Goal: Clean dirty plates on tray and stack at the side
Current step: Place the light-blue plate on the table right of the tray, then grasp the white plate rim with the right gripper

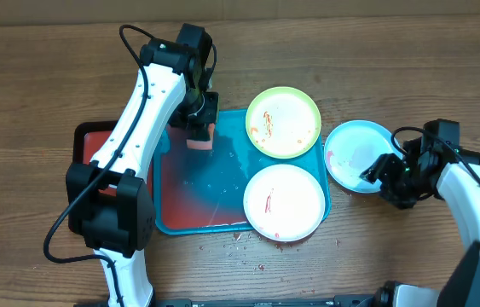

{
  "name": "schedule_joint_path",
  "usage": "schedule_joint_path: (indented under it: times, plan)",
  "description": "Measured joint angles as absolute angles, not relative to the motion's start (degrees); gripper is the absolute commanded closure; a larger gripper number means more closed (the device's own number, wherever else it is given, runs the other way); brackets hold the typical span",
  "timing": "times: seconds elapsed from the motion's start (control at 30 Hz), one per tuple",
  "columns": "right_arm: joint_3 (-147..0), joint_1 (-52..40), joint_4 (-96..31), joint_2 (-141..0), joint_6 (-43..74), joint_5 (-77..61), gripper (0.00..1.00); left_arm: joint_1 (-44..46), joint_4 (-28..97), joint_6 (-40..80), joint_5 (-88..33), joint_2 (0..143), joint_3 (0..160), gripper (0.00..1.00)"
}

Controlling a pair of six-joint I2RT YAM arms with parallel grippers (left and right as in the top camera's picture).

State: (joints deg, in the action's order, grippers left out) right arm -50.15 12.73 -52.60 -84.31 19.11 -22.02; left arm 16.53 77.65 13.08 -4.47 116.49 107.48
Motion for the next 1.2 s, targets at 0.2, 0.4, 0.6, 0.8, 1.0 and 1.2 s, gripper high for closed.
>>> schedule_joint_path:
  times: [0.2, 0.4, 0.6, 0.8, 1.0, 1.2]
  plan:
    - [-50.4, 6.2, -55.1, -80.0, 16.9, -25.0, 0.39, 18.2, 77.4, 13.3, -2.6, 115.8, 106.8, 0.96]
    - [-50.4, -2.0, -54.9, -80.0, 16.8, -23.1, 0.39, 21.6, 72.7, 13.6, 0.6, 111.2, 101.9, 0.95]
    - [-50.4, -8.4, -54.5, -80.0, 18.2, -17.5, 0.46, 21.6, 65.6, 14.2, 1.8, 103.2, 92.0, 0.96]
    - [-50.4, -10.7, -53.0, -80.4, 18.8, -16.1, 0.66, 20.8, 53.4, 14.6, 1.7, 91.0, 78.6, 0.96]
    - [-50.4, -14.9, -51.9, -83.5, 18.9, -15.6, 0.67, 20.9, 47.9, 14.7, 1.8, 85.3, 71.2, 0.96]
    - [-50.4, -16.3, -51.9, -87.0, 20.1, -13.0, 0.66, 20.9, 47.7, 14.7, 1.8, 85.4, 68.5, 0.96]
